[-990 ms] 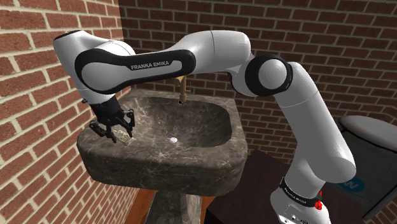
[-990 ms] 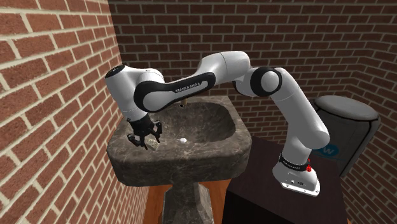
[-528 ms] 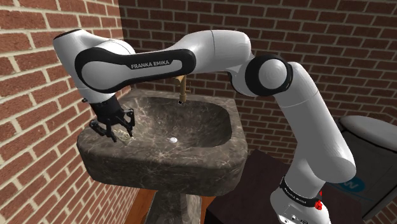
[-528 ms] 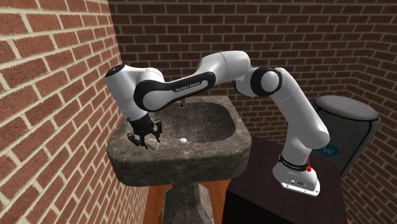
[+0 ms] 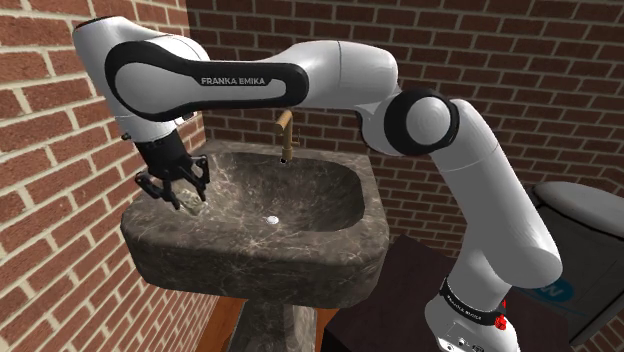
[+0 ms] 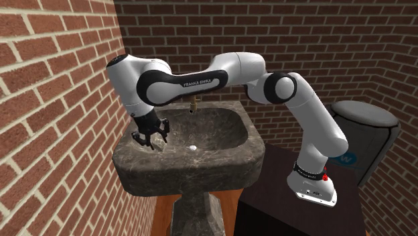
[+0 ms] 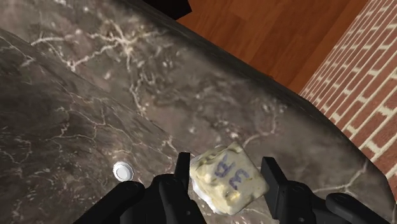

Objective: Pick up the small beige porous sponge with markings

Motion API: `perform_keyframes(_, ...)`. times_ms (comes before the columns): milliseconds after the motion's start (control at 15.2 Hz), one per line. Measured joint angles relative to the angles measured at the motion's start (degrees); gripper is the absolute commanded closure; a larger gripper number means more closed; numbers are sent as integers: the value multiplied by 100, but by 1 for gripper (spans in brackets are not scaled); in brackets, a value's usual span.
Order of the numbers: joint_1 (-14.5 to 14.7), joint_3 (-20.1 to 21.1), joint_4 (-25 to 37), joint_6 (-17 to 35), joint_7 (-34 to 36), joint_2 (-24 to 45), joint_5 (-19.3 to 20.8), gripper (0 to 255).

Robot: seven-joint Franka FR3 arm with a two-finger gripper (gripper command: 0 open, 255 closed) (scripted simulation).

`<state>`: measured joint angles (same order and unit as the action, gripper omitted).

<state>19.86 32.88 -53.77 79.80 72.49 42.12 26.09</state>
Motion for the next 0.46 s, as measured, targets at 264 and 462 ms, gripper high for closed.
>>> perform_keyframes(264, 181, -42, 557, -385, -91, 126, 50, 255)
perform_keyframes(462, 380, -106, 1144, -730, -193, 315, 120, 255)
